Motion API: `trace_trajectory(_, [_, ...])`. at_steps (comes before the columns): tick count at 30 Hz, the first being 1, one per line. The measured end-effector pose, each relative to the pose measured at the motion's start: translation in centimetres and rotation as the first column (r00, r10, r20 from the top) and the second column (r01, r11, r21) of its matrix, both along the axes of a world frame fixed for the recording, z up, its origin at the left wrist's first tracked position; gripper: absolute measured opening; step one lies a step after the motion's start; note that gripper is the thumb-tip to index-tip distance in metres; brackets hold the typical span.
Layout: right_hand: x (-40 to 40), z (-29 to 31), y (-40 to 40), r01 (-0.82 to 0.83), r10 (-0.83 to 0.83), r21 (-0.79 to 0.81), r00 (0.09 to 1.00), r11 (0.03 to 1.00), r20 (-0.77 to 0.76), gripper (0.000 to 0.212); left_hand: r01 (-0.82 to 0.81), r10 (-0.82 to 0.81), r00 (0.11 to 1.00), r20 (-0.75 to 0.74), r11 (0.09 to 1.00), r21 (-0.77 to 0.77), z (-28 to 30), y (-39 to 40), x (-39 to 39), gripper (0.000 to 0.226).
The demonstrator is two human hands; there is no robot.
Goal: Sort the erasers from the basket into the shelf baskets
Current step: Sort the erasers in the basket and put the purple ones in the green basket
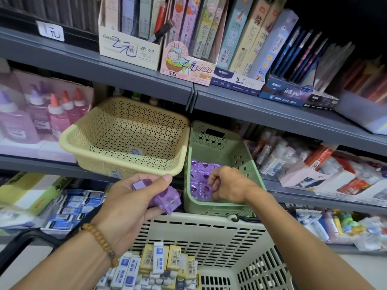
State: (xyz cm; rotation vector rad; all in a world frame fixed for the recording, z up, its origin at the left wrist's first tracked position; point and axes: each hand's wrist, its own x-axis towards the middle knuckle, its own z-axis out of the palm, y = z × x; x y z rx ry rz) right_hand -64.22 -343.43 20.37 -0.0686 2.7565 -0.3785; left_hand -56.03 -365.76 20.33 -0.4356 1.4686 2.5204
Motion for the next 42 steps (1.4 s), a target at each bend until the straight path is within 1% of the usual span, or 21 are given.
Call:
trace_trajectory(2, [0.3, 0.1, -0.1, 0.001, -0.001, 0.019, 1.000, 1.000, -0.002, 0.028, -0.035, 0.035, 0.999, -0.019, 0.999, 0.021, -0.1, 0.0, -0.1, 0.029])
trace_trajectory(4, [1.1, 1.1, -0.2, -0.017, 0.022, 0.040, 0.992, 0.999, -0.121, 0.024, -0.067, 0.067, 0.997, -0.028, 0.998, 0.021, -0.1, 0.1, -0.1, 0.029])
trace_trajectory(5, [1.8, 1.6, -0.5, -0.033, 0.023, -0.043, 0.980, 0.999, -0.199, 0.021, -0.086, 0.086, 0.996, -0.030, 0.996, 0.013, -0.1, 0.2, -0.1, 0.029])
trace_trajectory(6, [2.7, 2.3, -1.1, -0.060, 0.007, -0.211, 0.970, 0.976, -0.241, 0.020, -0.107, 0.107, 0.994, -0.032, 0.994, 0.008, -0.1, 0.3, -0.1, 0.030])
trace_trajectory(8, [4.8, 3.5, -2.8, -0.130, 0.034, -0.569, 0.984, 0.812, -0.176, 0.028, -0.138, 0.138, 0.990, -0.041, 0.990, 0.010, 0.1, 0.6, 0.0, 0.029])
trace_trajectory(9, [5.7, 3.8, -3.8, -0.167, 0.089, -0.632, 0.984, 0.756, -0.154, 0.035, -0.141, 0.141, 0.989, -0.046, 0.990, 0.015, 0.2, 0.7, 0.1, 0.030])
trace_trajectory(10, [6.4, 3.9, -4.6, -0.213, 0.142, -0.633, 0.976, 0.744, -0.163, 0.042, -0.135, 0.136, 0.989, -0.053, 0.991, 0.021, 0.3, 0.8, 0.2, 0.032])
trace_trajectory(12, [7.0, 3.7, -5.8, -0.295, 0.196, -0.572, 0.953, 0.765, -0.231, 0.045, -0.108, 0.110, 0.992, -0.066, 0.994, 0.023, 0.6, 1.0, 0.5, 0.036])
trace_trajectory(14, [7.1, 3.9, -6.1, -0.301, 0.183, -0.563, 0.949, 0.770, -0.257, 0.039, -0.053, 0.054, 0.996, -0.070, 0.998, 0.021, 0.7, 0.9, 0.6, 0.037])
trace_trajectory(17, [7.2, 4.3, -5.3, -0.253, 0.142, -0.596, 0.963, 0.762, -0.229, 0.038, 0.096, -0.096, 0.993, -0.076, 0.995, 0.008, 0.8, 0.9, 0.8, 0.023])
trace_trajectory(19, [7.5, 4.6, -4.7, -0.281, 0.196, -0.572, 0.958, 0.771, -0.208, 0.043, 0.184, -0.189, 0.976, -0.110, 0.982, -0.050, 0.8, 1.1, 0.8, 0.028])
trace_trajectory(21, [7.6, 4.8, -4.1, -0.314, 0.256, -0.502, 0.949, 0.806, -0.181, 0.039, 0.218, -0.230, 0.966, -0.116, 0.970, -0.110, 0.7, 1.3, 0.9, 0.036])
trace_trajectory(23, [7.0, 5.1, -2.7, -0.279, 0.202, -0.451, 0.956, 0.848, -0.212, 0.034, 0.239, -0.252, 0.964, -0.082, 0.960, -0.142, 0.6, 1.3, 0.9, 0.037])
trace_trajectory(25, [5.8, 5.5, -0.5, -0.171, 0.054, -0.416, 0.959, 0.893, -0.277, 0.032, 0.280, -0.294, 0.955, -0.028, 0.933, -0.225, 0.5, 1.1, 0.8, 0.035])
trace_trajectory(27, [4.6, 5.4, 1.6, -0.076, -0.011, -0.278, 0.954, 0.958, -0.299, 0.029, 0.306, -0.315, 0.949, -0.003, 0.923, -0.234, 0.4, 1.0, 0.7, 0.025])
trace_trajectory(29, [3.4, 4.5, 2.9, -0.028, 0.000, -0.125, 0.976, 0.992, -0.218, 0.027, 0.290, -0.293, 0.956, -0.003, 0.947, -0.139, 0.5, 1.0, 0.5, 0.017])
trace_trajectory(31, [2.5, 3.2, 3.4, -0.059, 0.060, 0.012, 0.988, 0.998, -0.140, 0.027, 0.264, -0.265, 0.964, -0.010, 0.961, -0.080, 0.9, 1.0, 0.4, 0.021])
trace_trajectory(32, [2.1, 2.6, 3.3, -0.088, 0.098, 0.087, 0.989, 0.992, -0.112, 0.029, 0.266, -0.270, 0.962, -0.030, 0.958, -0.105, 1.0, 0.9, 0.4, 0.021])
trace_trajectory(34, [1.5, 1.7, 3.1, -0.100, 0.114, 0.160, 0.990, 0.982, -0.078, 0.035, 0.281, -0.317, 0.943, -0.100, 0.921, -0.271, 0.9, 0.6, 0.6, 0.016])
trace_trajectory(36, [1.0, 1.1, 2.9, -0.070, 0.080, 0.133, 0.994, 0.989, -0.071, 0.036, 0.277, -0.364, 0.917, -0.163, 0.875, -0.398, 0.7, 0.4, 0.8, 0.021])
trace_trajectory(42, [0.5, -0.1, 2.3, -0.046, 0.053, 0.099, 0.996, 0.994, -0.076, 0.033, 0.143, -0.320, 0.919, -0.228, 0.813, -0.564, 0.4, 0.4, 0.8, 0.035])
